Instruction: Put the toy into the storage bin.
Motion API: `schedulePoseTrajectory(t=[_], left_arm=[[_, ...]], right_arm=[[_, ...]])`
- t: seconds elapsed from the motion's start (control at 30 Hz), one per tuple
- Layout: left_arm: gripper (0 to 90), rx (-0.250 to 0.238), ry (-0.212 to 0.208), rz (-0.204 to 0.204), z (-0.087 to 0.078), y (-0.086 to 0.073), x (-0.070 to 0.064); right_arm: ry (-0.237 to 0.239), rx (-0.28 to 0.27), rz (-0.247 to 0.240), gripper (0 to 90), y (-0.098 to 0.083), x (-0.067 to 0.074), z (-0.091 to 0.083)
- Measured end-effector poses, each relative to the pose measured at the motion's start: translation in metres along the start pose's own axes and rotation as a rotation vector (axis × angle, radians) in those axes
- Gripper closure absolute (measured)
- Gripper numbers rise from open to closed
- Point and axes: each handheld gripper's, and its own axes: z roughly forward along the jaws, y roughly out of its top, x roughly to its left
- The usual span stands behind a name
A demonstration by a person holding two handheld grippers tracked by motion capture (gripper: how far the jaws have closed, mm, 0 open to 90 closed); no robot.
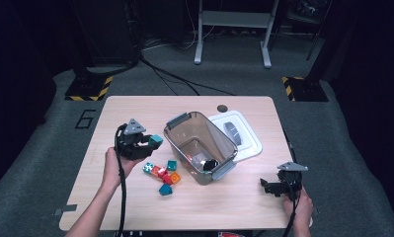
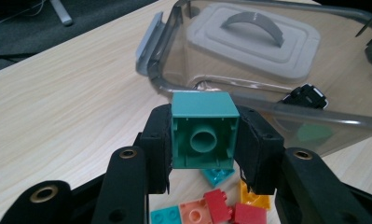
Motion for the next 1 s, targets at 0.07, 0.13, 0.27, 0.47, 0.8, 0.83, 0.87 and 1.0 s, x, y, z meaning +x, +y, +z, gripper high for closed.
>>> schedulePoseTrajectory(t=[0.07, 0.13, 0.27, 0.47, 0.8, 0.83, 0.87, 1.0], left_arm=[[59.2, -0.004, -0.009, 0.000, 0.004, 0.004, -0.003], [59.2, -0.003, -0.016, 0.014, 0.007, 0.009, -0.006], [59.2, -0.011, -0.035, 0.029, 0.015, 0.019, -0.014], [59.2, -0.018, -0.074, 0.053, 0.027, 0.032, -0.028], [59.1, 0.019, -0.133, 0.072, 0.055, 0.036, -0.048], [59.1, 0.030, -0.138, 0.067, 0.057, 0.035, -0.049], [59.1, 0.039, -0.145, 0.068, 0.059, 0.034, -0.050], [59.1, 0.076, -0.159, 0.071, 0.066, 0.030, -0.053]], right_arm=[[0.000, 0.000, -0.001, 0.0, 0.000, 0.000, 0.000], [0.000, 0.000, 0.000, 0.0, 0.000, 0.000, 0.000], [0.001, 0.001, 0.003, 0.0, 0.000, 0.000, 0.000], [0.001, 0.001, 0.003, 0.0, 0.000, 0.000, 0.000], [-0.001, 0.001, 0.003, 0.0, 0.000, 0.000, 0.000], [-0.008, -0.004, 0.013, 0.0, 0.000, 0.001, 0.000], [-0.008, -0.004, 0.013, 0.0, 0.000, 0.001, 0.000], [-0.008, -0.003, 0.016, 0.0, 0.000, 0.001, 0.000]])
